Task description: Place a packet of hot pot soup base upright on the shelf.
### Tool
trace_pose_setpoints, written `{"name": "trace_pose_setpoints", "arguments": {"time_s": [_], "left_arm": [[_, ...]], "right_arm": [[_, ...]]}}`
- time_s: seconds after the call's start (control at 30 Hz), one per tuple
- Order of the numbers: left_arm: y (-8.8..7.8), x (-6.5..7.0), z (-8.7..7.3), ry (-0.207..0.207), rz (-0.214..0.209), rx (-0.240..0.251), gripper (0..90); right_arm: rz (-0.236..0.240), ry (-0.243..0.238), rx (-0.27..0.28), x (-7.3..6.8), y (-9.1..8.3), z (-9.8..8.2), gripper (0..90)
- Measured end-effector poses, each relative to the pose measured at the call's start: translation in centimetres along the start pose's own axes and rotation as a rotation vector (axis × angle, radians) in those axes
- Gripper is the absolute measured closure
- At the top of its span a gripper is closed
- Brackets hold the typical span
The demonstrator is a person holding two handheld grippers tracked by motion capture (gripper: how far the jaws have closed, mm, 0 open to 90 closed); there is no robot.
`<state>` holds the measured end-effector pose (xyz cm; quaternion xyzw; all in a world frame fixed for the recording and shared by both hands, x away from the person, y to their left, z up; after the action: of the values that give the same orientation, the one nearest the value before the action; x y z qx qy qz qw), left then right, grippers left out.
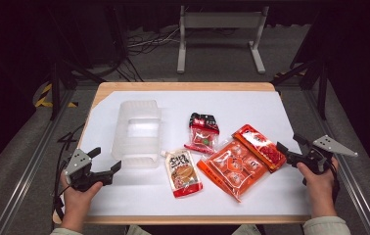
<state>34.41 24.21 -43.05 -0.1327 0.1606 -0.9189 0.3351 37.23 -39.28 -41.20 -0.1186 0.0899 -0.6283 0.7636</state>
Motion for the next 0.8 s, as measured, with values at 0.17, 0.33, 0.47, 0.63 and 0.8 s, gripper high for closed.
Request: {"name": "trace_pose_setpoints", "arguments": {"time_s": [0.17, 0.33, 0.47, 0.63, 0.8], "left_arm": [[0.0, 0.0, 0.0, 0.001, 0.001, -0.002, 11.2], [0.1, 0.0, -0.1, 0.004, 0.003, -0.006, 11.2], [0.1, 0.0, -0.1, 0.004, 0.004, -0.005, 11.2], [0.1, 0.0, -0.2, 0.002, 0.005, -0.007, 11.2], [0.2, 0.0, -0.2, 0.004, 0.005, -0.01, 11.3]], "right_arm": [[-0.024, 0.012, -0.011, 0.6, 0.4, -0.1, 18.9], [-0.077, -0.022, -0.031, 0.6, 0.7, -0.3, 26.0], [-0.076, -0.029, -0.078, 0.6, 1.1, -0.8, 28.0], [-0.079, -0.023, -0.127, 0.6, 1.5, -1.2, 25.8], [-0.061, -0.003, -0.195, 0.7, 2.0, -1.7, 23.7]]}}
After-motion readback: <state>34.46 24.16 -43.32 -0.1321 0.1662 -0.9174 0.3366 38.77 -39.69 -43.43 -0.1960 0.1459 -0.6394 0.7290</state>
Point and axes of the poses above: each handheld gripper's, and its own axes: y roughly forward along the jaws, z roughly out of its top, x roughly to its right, the point moved 2 cm from there along y, roughly forward along the jaws, and after that the axes turned 15 degrees about -z, right-handed, at the moved point
